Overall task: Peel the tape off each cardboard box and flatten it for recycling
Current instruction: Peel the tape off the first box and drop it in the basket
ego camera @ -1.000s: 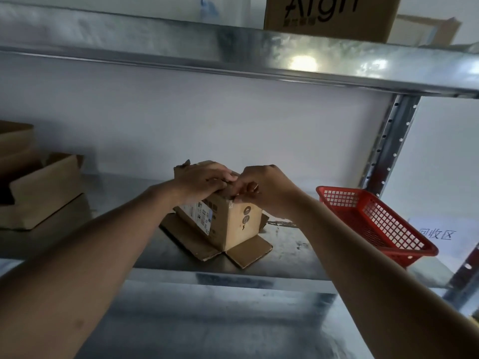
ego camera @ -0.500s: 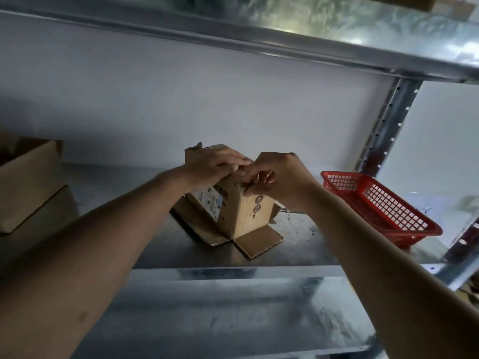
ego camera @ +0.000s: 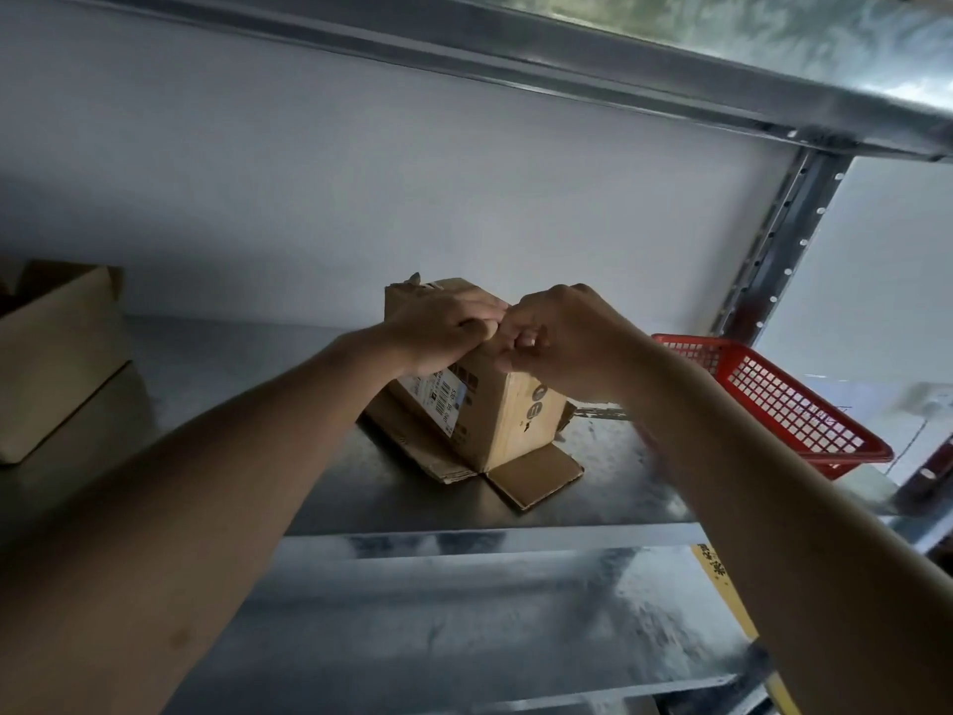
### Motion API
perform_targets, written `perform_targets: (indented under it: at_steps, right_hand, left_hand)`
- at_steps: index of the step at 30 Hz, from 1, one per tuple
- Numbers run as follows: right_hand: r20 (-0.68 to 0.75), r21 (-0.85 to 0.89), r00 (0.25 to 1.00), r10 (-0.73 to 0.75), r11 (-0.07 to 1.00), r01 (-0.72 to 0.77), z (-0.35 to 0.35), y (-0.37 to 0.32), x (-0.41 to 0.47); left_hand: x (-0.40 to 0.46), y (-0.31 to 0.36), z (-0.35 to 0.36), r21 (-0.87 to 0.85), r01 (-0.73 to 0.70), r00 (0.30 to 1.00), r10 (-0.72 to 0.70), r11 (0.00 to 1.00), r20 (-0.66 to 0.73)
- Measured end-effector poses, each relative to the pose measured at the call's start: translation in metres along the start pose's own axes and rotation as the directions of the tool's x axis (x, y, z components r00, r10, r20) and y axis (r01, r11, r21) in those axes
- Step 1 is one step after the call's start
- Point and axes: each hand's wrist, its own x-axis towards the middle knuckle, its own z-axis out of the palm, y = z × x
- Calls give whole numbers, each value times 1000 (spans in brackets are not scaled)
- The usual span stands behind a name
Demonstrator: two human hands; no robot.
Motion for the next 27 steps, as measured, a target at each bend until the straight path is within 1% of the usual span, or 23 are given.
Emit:
perform_targets:
  at_steps: [2, 6, 9, 13, 16, 18, 20, 23, 25, 27]
  right_hand:
    - [-9, -63, 1000, 4, 998, -5, 2, -5, 0]
    - [30, -212, 1000, -4, 977, 10, 7, -12, 0]
    - [42, -215, 999, -26, 976, 34, 9, -10, -2]
    - [54, -68, 994, -98, 993, 101, 12, -2, -6]
    - [54, 30, 990, -132, 991, 130, 15, 4, -7]
    - [62, 121, 991, -118, 986, 110, 16, 11, -8]
    - [80, 236, 994, -80, 970, 59, 16, 19, -12]
    - [21, 405, 999, -43, 914, 31, 20, 29, -20]
    - [-49, 499, 998, -25, 865, 46, 26, 33, -23]
    - [-96, 557, 995, -17, 828, 68, 29, 33, -25]
  left_hand:
    - [1, -1, 1, -3, -2, 1000, 2, 1000, 0]
    - [6, -8, 4, -12, -2, 1000, 2, 1000, -6]
    - [8, -10, 5, -19, -6, 1000, 6, 1000, -24]
    - [5, -7, 2, 34, -45, 999, 46, 998, -25]
    - [3, -7, 0, 24, -43, 999, 44, 999, -23]
    - [3, -8, -1, -11, -36, 999, 36, 999, -14]
    - [3, -9, -2, -42, -40, 999, 39, 998, -15]
    - [6, -10, -2, -75, -58, 998, 56, 996, -28]
    - [7, -11, -2, -88, -62, 998, 61, 994, -20]
    - [8, -12, -2, -91, -68, 998, 66, 994, -23]
